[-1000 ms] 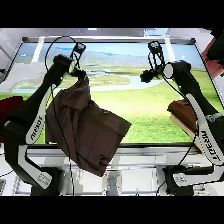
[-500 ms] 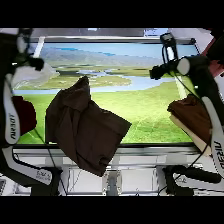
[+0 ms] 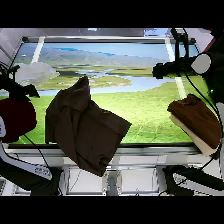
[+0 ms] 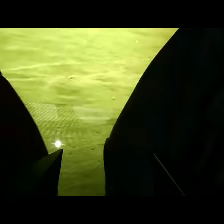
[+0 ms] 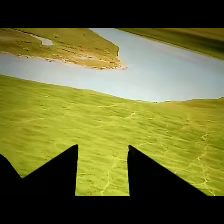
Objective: Fold the shirts.
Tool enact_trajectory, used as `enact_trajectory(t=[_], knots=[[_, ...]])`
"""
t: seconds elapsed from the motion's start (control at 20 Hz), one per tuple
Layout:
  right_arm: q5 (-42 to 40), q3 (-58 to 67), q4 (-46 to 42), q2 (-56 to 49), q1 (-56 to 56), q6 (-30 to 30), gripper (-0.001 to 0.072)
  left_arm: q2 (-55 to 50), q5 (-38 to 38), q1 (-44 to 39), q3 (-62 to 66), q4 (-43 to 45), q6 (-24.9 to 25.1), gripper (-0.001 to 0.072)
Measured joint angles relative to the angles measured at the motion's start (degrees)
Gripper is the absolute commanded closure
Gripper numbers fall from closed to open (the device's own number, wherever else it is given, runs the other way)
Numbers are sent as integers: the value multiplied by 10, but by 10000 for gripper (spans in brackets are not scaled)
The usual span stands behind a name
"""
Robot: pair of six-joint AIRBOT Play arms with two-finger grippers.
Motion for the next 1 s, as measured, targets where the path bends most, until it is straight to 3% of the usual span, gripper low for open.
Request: enact_trajectory(t=[0.55,0.65,0.8,0.85,0.9,0.95,1.0], knots=[[5,0,48,3,3,5,329,-97,-57,11,-13,-86,76,127],[5,0,52,3,3,5,329,-101,-70,11,-13,-98,83,227],[7,0,57,3,3,7,329,-103,-84,11,-19,-108,88,229],[9,0,58,3,3,7,329,-104,-89,10,-22,-108,88,267],[11,0,60,3,3,7,329,-104,-92,9,-26,-109,88,418],[17,0,63,3,3,7,329,-104,-95,7,-30,-110,88,685],[26,-1,70,3,3,7,329,-104,-97,4,-33,-110,88,698]])
